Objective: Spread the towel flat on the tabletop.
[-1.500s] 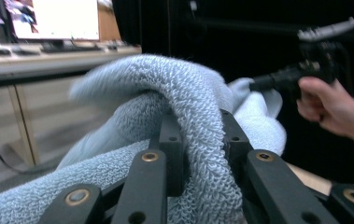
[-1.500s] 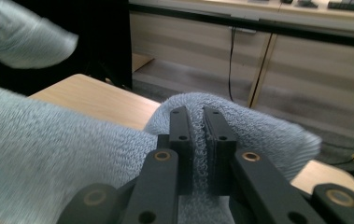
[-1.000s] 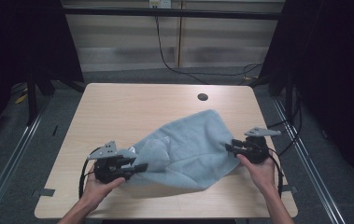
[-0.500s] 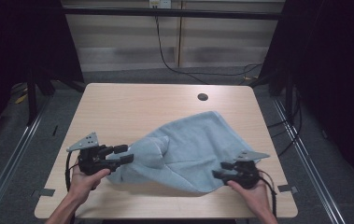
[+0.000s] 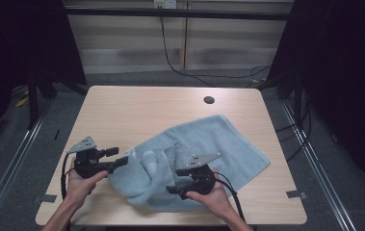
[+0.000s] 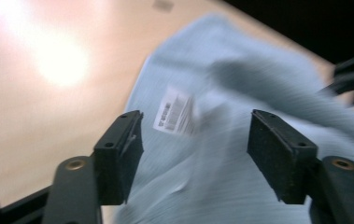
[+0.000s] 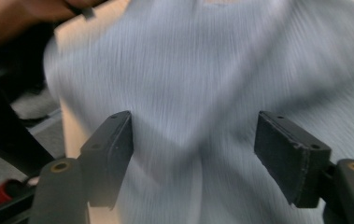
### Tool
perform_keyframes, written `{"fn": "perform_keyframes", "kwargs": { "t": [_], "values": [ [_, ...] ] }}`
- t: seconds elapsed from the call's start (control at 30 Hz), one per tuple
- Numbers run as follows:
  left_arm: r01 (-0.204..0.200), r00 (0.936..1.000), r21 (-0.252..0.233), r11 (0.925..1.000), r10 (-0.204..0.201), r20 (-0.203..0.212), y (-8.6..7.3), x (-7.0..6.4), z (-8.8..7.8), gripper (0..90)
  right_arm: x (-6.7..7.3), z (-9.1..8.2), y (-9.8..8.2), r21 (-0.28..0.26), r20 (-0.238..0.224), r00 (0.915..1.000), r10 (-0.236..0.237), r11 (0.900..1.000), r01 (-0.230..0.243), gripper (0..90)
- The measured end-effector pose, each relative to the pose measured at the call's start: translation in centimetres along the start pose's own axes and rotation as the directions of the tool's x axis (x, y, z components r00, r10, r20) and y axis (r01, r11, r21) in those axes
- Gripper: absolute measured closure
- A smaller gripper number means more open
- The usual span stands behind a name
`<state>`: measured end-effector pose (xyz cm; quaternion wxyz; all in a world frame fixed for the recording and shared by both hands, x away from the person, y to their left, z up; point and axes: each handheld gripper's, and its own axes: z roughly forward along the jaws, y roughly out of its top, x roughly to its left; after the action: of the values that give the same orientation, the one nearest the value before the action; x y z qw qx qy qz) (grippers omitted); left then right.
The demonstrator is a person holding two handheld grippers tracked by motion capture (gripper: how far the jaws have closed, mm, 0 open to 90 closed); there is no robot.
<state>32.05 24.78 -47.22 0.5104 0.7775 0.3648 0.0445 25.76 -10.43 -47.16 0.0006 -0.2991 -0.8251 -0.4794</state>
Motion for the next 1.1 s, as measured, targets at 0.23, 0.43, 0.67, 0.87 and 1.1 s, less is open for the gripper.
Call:
{"fn": "perform_keyframes", "kwargs": {
  "t": [0.23,0.43,0.67,0.87,1.1],
  "values": [
    [-0.054,0.9981,0.143,0.9882,0.049,0.037,-1.5,-0.5,2.7,50.9,0.1,2.3,-0.4,0.065,-0.003,0.9999,-0.012,0.998,0.012,61.2],
    [-0.078,0.9959,0.125,0.989,0.072,0.055,-1.7,-0.7,2.0,83.8,-1.1,-0.7,0.0,0.022,0.128,0.9915,-0.021,1.0,0.019,89.5],
    [-0.055,0.9966,0.078,0.9955,0.05,0.066,-1.7,-1.3,0.3,85.1,-4.3,-8.2,-0.3,-0.078,0.293,0.9543,0.06,0.996,-0.039,90.0],
    [-0.085,0.992,0.085,0.9928,0.076,0.101,-2.5,-3.0,-1.1,84.5,-2.9,-12.0,-4.0,-0.019,0.345,0.9351,0.082,0.997,-0.08,89.9],
    [-0.082,0.9873,0.083,0.9932,0.069,0.143,-3.3,-3.7,-2.2,68.2,-1.2,-13.7,-7.6,0.019,0.328,0.9366,0.123,0.991,-0.136,67.3]
  ]
}}
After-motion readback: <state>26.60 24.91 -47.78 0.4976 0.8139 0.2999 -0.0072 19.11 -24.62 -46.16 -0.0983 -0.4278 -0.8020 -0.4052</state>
